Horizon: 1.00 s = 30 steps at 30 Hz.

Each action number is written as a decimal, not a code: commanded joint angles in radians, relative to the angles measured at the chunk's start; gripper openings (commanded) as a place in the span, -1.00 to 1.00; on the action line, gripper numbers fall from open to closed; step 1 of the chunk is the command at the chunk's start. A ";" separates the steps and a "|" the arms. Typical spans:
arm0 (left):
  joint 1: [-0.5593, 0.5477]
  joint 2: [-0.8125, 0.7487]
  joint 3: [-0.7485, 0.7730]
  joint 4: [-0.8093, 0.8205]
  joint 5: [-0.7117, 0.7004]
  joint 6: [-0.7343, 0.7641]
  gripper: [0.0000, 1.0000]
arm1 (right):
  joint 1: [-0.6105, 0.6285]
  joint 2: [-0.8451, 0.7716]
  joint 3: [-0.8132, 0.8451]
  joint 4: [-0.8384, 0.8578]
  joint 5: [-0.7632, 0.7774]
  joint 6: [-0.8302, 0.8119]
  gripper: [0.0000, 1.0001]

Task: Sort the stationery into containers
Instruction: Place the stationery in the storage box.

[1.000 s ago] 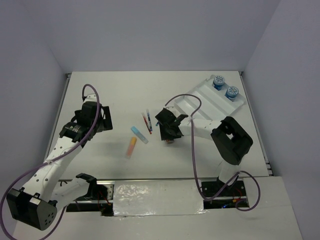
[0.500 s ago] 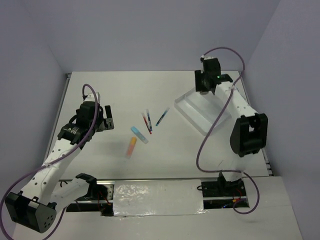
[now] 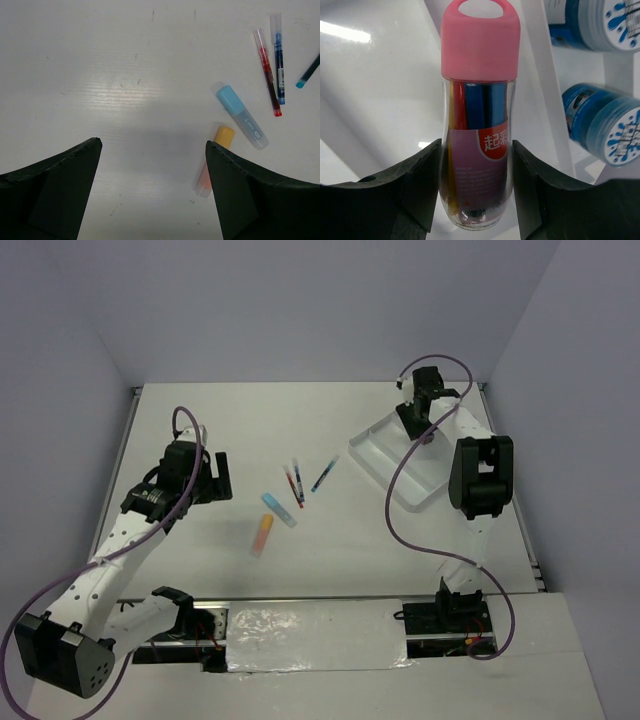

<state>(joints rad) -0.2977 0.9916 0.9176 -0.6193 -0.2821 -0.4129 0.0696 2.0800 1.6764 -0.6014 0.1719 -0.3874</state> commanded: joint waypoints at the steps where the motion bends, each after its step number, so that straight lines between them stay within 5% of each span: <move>1: -0.001 -0.001 -0.003 0.033 0.035 0.029 0.96 | -0.051 -0.044 0.072 0.010 -0.104 -0.105 -1.00; 11: -0.006 -0.021 -0.010 0.038 0.046 0.031 0.98 | -0.117 -0.005 0.098 -0.012 -0.198 -0.174 -0.93; 19: -0.008 -0.031 -0.013 0.039 0.044 0.034 0.99 | -0.148 0.002 0.092 -0.015 -0.230 -0.168 -0.62; 24: -0.009 -0.036 -0.014 0.041 0.049 0.036 0.99 | -0.154 -0.008 0.059 -0.014 -0.245 -0.162 -0.03; 27: -0.009 -0.038 -0.016 0.041 0.049 0.037 0.99 | -0.156 -0.014 0.054 -0.018 -0.245 -0.151 0.05; 28: -0.009 -0.039 -0.016 0.041 0.049 0.036 0.99 | -0.156 -0.021 0.055 -0.017 -0.245 -0.139 0.64; 29: -0.011 -0.039 -0.016 0.041 0.047 0.036 0.99 | -0.156 -0.026 0.055 -0.015 -0.247 -0.136 0.99; 30: -0.011 -0.039 -0.017 0.041 0.049 0.037 0.99 | -0.152 -0.034 0.057 -0.014 -0.247 -0.134 0.99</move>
<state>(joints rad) -0.3035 0.9760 0.9096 -0.6083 -0.2440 -0.3931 -0.0814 2.0850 1.7313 -0.6296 -0.0593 -0.5354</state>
